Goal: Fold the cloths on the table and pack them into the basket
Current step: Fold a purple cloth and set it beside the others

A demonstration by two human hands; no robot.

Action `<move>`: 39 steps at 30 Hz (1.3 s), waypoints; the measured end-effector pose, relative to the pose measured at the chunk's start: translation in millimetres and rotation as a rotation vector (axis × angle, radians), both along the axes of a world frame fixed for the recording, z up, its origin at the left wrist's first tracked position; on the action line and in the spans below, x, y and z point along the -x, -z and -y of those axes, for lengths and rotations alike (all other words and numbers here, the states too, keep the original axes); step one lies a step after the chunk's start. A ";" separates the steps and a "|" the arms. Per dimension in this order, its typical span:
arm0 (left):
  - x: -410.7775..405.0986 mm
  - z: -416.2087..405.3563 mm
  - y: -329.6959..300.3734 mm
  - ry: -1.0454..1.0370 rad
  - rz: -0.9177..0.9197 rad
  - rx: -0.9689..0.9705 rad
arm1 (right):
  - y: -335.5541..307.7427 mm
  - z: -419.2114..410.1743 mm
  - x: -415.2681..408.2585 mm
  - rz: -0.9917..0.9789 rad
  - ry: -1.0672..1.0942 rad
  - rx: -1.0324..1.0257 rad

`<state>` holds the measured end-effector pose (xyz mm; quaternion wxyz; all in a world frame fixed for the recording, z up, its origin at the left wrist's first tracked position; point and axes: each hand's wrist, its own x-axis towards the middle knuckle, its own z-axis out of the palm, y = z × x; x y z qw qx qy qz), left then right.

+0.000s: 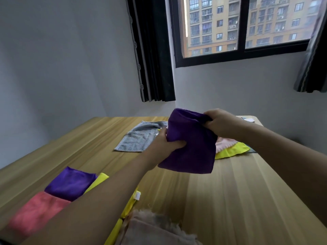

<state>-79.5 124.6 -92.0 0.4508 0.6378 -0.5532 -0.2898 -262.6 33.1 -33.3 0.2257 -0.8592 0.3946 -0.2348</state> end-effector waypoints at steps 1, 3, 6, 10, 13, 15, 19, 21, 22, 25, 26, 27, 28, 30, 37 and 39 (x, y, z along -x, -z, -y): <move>-3.8 5.8 -1.5 0.029 -0.076 0.017 | 3.1 1.6 -1.2 -0.040 -0.020 0.044; -8.0 13.3 -9.2 0.072 -0.167 0.071 | 6.4 2.0 -2.5 -0.153 -0.067 0.141; -6.8 19.2 -26.7 0.077 -0.045 0.111 | 8.3 6.6 -1.1 -0.265 -0.093 0.318; -12.8 23.2 -43.3 0.010 0.622 0.338 | 12.9 12.3 9.2 -0.237 -0.076 0.784; -8.2 7.9 -45.8 0.124 1.018 0.348 | 14.5 -4.3 17.4 -0.298 -0.223 0.895; -2.1 -7.4 -31.3 0.257 0.989 0.082 | 22.7 -20.9 21.6 -0.447 -0.299 0.726; 18.2 -38.3 14.2 0.475 0.858 -0.440 | 58.2 -47.5 17.7 -0.849 -0.352 0.151; 23.7 -45.1 28.4 0.501 0.857 -0.495 | 75.1 -54.7 16.2 -0.922 -0.340 -0.044; 24.8 -46.5 31.1 0.496 0.841 -0.505 | 79.2 -56.3 17.0 -0.907 -0.322 -0.062; 21.8 -46.4 29.2 0.456 0.727 -0.553 | 77.7 -54.7 20.9 -0.839 -0.254 -0.162; 19.9 -44.9 28.8 0.421 0.657 -0.568 | 76.4 -52.4 21.9 -0.813 -0.227 -0.230; 18.6 -42.9 29.2 0.374 0.580 -0.566 | 75.5 -50.5 23.1 -0.786 -0.199 -0.288; 16.6 -39.6 31.6 0.315 0.507 -0.551 | 75.6 -49.0 23.8 -0.733 -0.166 -0.339; 16.1 -33.5 37.5 0.195 0.400 -0.493 | 82.0 -44.3 24.0 -0.563 -0.093 -0.393; 27.4 -8.3 65.7 -0.159 0.071 -0.430 | 147.3 -26.3 17.8 -0.003 0.154 -0.180; 27.1 -5.4 65.2 -0.288 -0.117 -0.413 | 164.7 -25.9 15.5 0.101 0.180 -0.090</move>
